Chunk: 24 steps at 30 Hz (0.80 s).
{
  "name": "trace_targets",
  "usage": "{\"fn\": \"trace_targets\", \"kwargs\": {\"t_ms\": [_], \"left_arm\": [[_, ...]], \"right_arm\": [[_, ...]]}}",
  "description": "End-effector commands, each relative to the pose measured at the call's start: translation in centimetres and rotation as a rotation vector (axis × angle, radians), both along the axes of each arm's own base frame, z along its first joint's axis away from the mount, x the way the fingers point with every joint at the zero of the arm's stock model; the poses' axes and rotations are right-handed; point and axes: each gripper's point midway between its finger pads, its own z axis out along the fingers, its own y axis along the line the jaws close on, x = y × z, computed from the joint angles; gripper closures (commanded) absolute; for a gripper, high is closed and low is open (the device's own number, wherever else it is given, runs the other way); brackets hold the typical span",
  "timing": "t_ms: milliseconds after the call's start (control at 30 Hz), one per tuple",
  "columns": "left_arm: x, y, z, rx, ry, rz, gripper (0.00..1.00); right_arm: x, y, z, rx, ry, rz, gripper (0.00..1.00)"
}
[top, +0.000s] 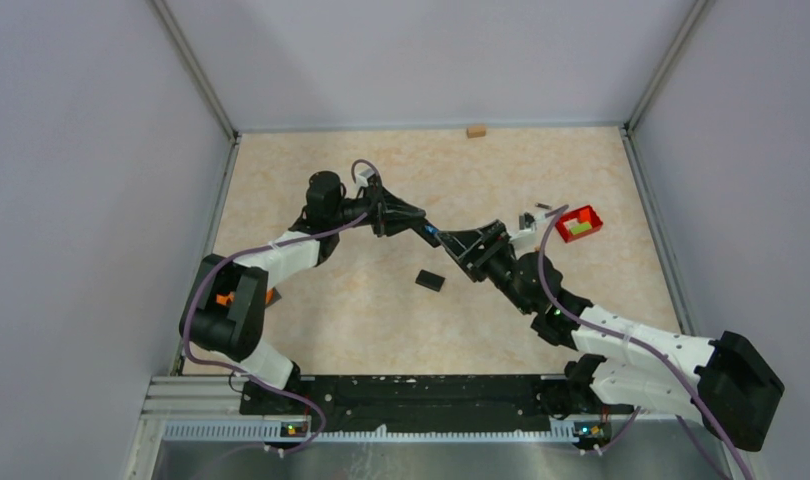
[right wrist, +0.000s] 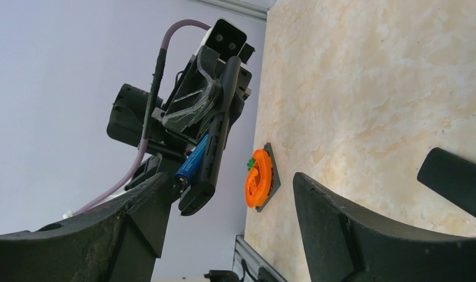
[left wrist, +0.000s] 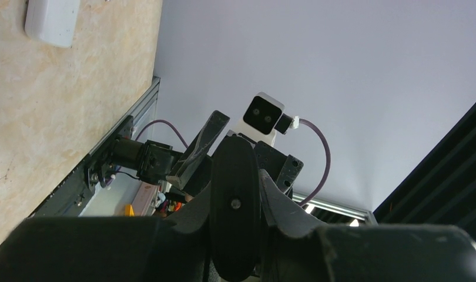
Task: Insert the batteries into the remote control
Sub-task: Load the battery into the remote control.
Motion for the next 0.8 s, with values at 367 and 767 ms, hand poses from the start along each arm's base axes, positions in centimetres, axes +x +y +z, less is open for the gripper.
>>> {"fn": "trace_targets", "kwargs": {"t_ms": [367,767], "left_arm": [[-1.1,0.3,2.6,-0.043,-0.105,-0.012,1.00],[-1.5,0.5,3.4,-0.059,-0.115,-0.014,1.00]], "right_arm": [[-0.5,-0.2,5.2,0.106,-0.153,0.007,0.19],[-0.4,-0.7,4.9,0.179,-0.136,-0.015,0.27]]}}
